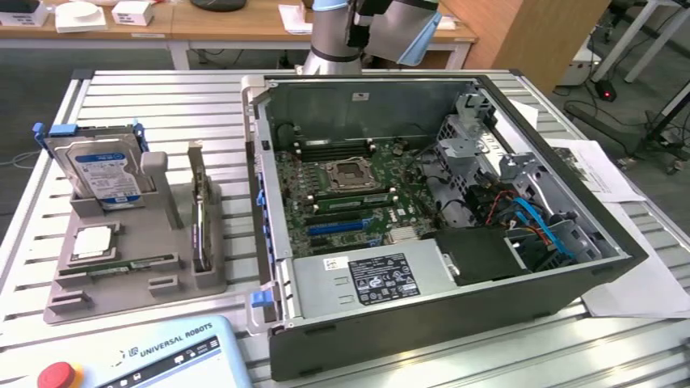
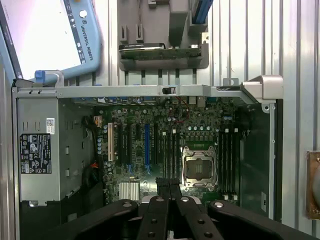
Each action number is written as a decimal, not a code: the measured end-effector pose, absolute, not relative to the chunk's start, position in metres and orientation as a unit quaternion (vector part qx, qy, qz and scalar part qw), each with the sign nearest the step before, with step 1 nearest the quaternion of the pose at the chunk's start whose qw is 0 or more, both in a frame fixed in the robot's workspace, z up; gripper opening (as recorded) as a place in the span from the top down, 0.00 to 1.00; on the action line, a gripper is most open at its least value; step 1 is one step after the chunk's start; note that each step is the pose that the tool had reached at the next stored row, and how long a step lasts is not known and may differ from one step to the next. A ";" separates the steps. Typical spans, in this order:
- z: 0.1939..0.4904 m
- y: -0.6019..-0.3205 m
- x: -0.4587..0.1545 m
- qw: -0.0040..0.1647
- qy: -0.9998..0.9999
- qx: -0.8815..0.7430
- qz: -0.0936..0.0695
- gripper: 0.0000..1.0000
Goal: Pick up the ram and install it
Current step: 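Press down the ram until it locks into place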
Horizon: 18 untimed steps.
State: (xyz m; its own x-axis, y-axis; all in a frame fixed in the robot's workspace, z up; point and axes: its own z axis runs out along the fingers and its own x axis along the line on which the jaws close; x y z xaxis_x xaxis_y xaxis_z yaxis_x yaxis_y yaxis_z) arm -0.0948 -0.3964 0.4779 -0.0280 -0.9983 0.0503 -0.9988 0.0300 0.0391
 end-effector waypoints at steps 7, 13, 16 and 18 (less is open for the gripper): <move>0.478 -0.396 -0.095 0.032 -0.717 0.696 0.003 0.89; 0.478 -0.396 -0.095 0.032 -0.717 0.696 0.004 0.89; 0.478 -0.397 -0.090 0.032 -0.717 0.696 0.003 0.89; 0.478 -0.397 -0.088 0.032 -0.717 0.696 0.003 0.89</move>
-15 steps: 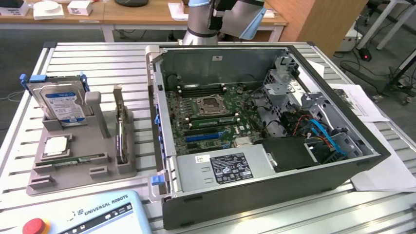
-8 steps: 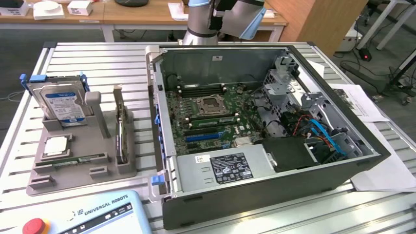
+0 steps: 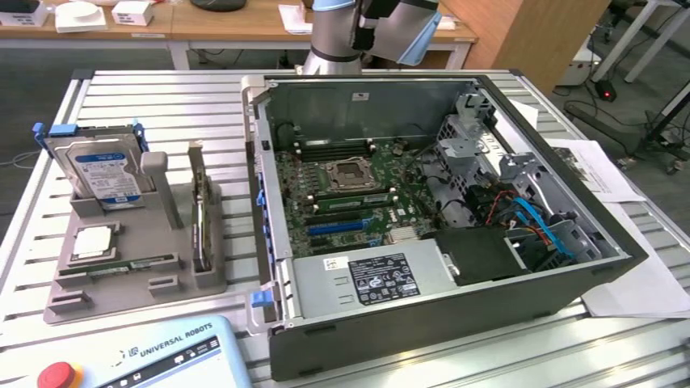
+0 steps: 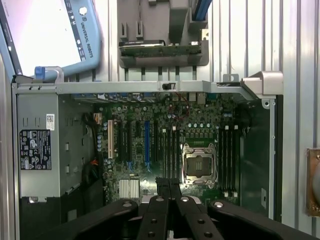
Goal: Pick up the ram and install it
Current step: 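Press down the ram until it locks into place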
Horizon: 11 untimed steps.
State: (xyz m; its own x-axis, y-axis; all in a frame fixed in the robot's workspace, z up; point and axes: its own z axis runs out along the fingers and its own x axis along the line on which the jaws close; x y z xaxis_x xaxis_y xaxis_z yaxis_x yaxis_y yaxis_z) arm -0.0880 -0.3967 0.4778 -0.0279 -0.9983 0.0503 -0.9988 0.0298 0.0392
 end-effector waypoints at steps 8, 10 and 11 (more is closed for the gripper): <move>0.478 -0.397 -0.088 0.032 -0.717 0.696 0.003 0.89; 0.478 -0.397 -0.088 0.032 -0.717 0.696 0.003 0.89; 0.478 -0.397 -0.088 0.032 -0.717 0.696 0.003 0.89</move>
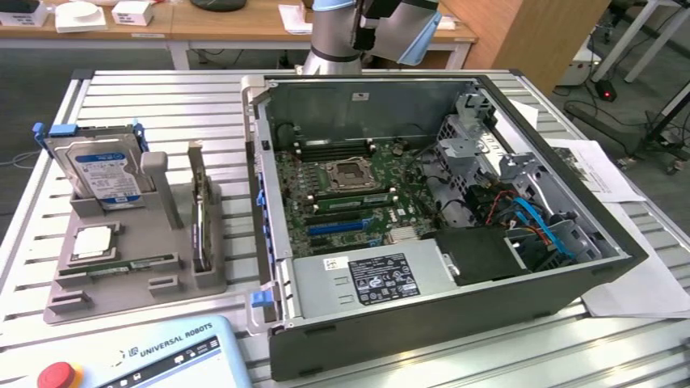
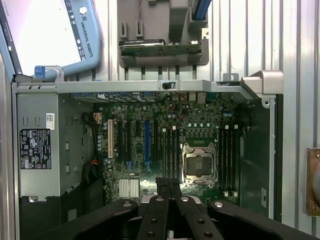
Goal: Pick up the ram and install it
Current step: 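Press down the ram until it locks into place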
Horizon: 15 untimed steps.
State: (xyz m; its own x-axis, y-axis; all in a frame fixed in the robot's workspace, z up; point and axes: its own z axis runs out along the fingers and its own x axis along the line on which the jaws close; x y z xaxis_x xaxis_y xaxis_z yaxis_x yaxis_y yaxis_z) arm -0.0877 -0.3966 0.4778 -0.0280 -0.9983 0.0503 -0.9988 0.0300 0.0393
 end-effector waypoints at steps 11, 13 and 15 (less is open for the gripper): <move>0.478 -0.397 -0.088 0.032 -0.721 0.692 0.003 0.89; 0.478 -0.397 -0.088 0.032 -0.721 0.693 0.003 0.89; 0.478 -0.397 -0.088 0.032 -0.719 0.694 0.003 0.89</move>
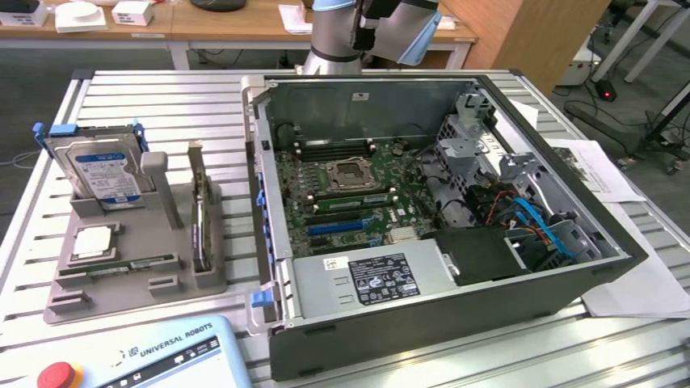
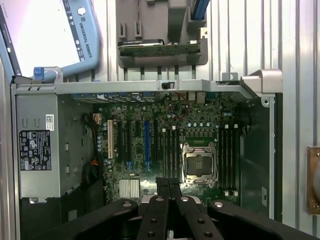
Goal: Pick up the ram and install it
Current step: 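Press down the ram until it locks into place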
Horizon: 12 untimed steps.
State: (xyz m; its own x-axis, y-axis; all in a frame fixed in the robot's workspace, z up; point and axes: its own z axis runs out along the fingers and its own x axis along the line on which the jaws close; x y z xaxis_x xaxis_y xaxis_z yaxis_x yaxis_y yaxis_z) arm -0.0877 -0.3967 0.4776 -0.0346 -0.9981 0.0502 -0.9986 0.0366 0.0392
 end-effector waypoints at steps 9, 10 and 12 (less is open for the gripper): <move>0.478 -0.397 -0.088 0.032 -0.708 0.705 0.004 0.89; 0.478 -0.397 -0.088 0.032 -0.706 0.707 0.004 0.89; 0.478 -0.397 -0.088 0.032 -0.704 0.710 0.004 0.89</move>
